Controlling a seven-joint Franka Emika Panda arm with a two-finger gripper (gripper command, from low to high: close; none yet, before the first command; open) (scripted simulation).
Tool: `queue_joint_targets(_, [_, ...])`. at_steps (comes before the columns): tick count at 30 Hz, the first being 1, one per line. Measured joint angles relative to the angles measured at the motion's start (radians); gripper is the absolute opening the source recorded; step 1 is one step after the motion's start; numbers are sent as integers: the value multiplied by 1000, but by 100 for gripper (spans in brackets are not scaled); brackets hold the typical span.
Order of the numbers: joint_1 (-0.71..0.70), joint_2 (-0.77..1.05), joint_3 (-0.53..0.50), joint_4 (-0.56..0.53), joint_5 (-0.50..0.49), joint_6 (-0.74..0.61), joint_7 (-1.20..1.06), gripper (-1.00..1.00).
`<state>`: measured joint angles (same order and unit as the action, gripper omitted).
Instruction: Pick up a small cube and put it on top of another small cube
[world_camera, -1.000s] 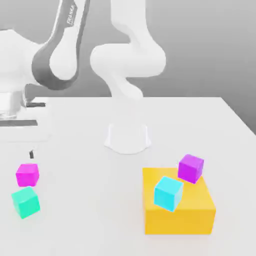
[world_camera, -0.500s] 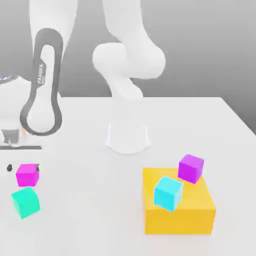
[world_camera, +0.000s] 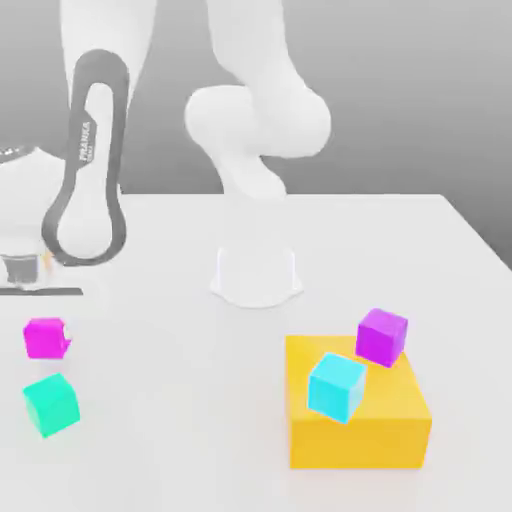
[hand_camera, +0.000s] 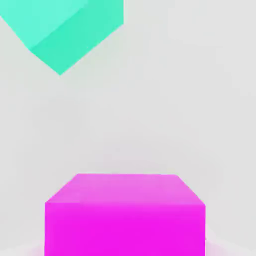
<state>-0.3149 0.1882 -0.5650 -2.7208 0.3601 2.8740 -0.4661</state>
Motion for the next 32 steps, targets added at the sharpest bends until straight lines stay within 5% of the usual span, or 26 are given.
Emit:
queue_joint_targets(5, [71,-102,-66,-23,-177,-69,129,-100])
queue_joint_targets(23, [671,-418,380,109,-397,-495,189,-100])
queue_joint_targets(28, [704,-305,404,76,-387,-347,175,-100])
queue_joint_targets(29, [705,-288,403,71,-385,-325,173,100])
queue_joint_targets(32, [705,-288,403,71,-385,-325,173,100])
